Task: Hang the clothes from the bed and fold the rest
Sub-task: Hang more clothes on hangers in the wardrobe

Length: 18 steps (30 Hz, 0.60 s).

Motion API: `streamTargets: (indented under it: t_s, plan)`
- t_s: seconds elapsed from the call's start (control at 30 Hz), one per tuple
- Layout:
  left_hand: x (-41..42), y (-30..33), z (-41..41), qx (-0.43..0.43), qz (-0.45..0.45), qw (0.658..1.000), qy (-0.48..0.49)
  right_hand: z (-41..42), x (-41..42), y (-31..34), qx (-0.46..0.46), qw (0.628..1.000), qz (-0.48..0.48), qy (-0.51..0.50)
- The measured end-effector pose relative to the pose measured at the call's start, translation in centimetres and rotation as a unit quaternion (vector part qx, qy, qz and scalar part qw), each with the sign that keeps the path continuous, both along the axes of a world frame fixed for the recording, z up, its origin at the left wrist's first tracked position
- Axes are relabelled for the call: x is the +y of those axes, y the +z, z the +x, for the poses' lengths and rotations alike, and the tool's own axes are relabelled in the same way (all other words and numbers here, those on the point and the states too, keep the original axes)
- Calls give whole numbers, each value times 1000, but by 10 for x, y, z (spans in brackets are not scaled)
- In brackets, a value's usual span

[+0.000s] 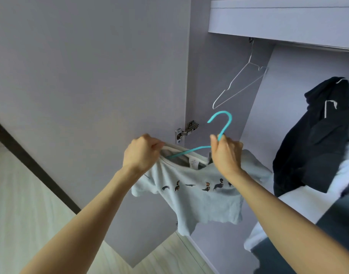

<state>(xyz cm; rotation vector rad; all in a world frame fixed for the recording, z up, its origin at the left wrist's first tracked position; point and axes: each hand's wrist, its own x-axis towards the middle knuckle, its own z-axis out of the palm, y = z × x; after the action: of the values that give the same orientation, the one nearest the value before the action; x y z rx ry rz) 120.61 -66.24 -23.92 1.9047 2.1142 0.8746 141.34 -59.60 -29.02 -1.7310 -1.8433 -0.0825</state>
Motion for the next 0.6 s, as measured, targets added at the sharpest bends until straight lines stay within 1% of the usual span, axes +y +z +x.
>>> streamTargets:
  t_s: [0.07,0.1,0.13,0.17,0.23,0.27,0.3,0.33,0.4,0.43,0.47,0.53,0.6]
  plan:
    - [3,-2,10,3,1,999,-42,-11,-6,5,-56,993,-15,105]
    - [5,-3,12,-4,3,998,-62,-13,-8,7,-61,987,-29,148]
    - [6,-5,12,-20,5,996,-82,-13,-8,8,-47,983,-48,173]
    - [7,-6,9,-45,6,994,-97,-11,-7,10,-1,981,-70,183]
    - [4,-8,-2,-79,0,991,-106,-4,-6,16,137,970,-105,173]
    - [3,-11,-8,-72,-10,992,-104,1,-5,19,190,962,-110,162]
    - [3,-15,-14,-45,-29,993,-103,4,-5,20,221,956,-110,156]
    - [3,-19,-17,-8,-51,993,-105,6,-5,22,233,953,-107,160]
    - [2,-23,-14,71,-84,986,-125,3,-10,26,225,950,-101,189]
    - [3,-24,-8,94,-90,981,-146,-1,-13,26,222,948,-101,206]
    - [4,-23,-1,97,-91,976,-170,-6,-16,27,220,945,-104,218]
    - [6,-21,15,69,-93,973,-201,-13,-19,27,230,940,-112,227]
    - [8,-22,23,68,-88,977,-181,-12,-22,27,266,925,-127,240]
